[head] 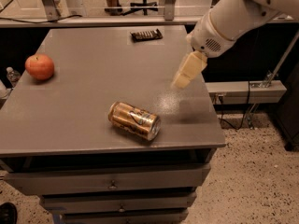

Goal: Move rxbar chocolate near orange can

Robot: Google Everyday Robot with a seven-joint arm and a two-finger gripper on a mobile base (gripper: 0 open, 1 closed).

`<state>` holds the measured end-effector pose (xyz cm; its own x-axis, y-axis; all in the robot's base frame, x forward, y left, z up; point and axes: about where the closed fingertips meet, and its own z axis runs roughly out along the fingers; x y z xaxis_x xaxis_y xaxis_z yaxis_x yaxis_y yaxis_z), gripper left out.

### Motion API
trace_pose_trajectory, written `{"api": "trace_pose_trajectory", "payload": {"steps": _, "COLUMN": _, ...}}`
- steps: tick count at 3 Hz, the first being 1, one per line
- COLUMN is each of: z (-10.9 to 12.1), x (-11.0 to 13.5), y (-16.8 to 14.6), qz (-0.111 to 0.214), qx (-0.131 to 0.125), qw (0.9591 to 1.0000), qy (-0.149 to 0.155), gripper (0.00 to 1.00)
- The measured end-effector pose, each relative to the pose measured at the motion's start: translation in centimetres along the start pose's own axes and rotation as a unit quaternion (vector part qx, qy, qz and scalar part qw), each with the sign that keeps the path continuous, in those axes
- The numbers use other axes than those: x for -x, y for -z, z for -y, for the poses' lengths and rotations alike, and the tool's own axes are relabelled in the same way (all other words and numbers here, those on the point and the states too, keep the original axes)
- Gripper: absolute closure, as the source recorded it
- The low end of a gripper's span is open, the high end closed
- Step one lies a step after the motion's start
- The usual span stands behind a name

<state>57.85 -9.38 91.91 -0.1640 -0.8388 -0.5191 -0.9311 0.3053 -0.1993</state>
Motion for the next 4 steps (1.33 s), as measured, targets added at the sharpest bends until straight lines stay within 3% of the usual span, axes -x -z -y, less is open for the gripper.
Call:
{"api": "trace_pose_trajectory", "payload": {"steps": 1, "z": 3.9, "x": 1.9, "y": -2.9, "qz": 0.045, "qx": 0.001, "qw": 0.9984, "qy": -0.035, "gripper": 0.00}}
{"api": "trace_pose_trajectory", "payload": {"steps": 2, "z": 3.9, "x": 1.9, "y": -2.9, "qz": 0.045, "qx": 0.001, "qw": 0.9984, "qy": -0.034, "gripper": 0.00}}
{"api": "trace_pose_trajectory", "payload": {"steps": 3, "z": 6.5, "x": 2.9, "y": -4.0, "qz": 0.071, "qx": -0.024, "qw": 0.9967, "qy": -0.030, "gripper": 0.00}}
{"api": "trace_pose_trajectory", "payload": {"steps": 4, "z": 11.0, "x": 4.8, "y": -5.8, "qz": 0.111, "qx": -0.049, "qw": 0.9924, "qy": -0.022, "gripper": 0.00}}
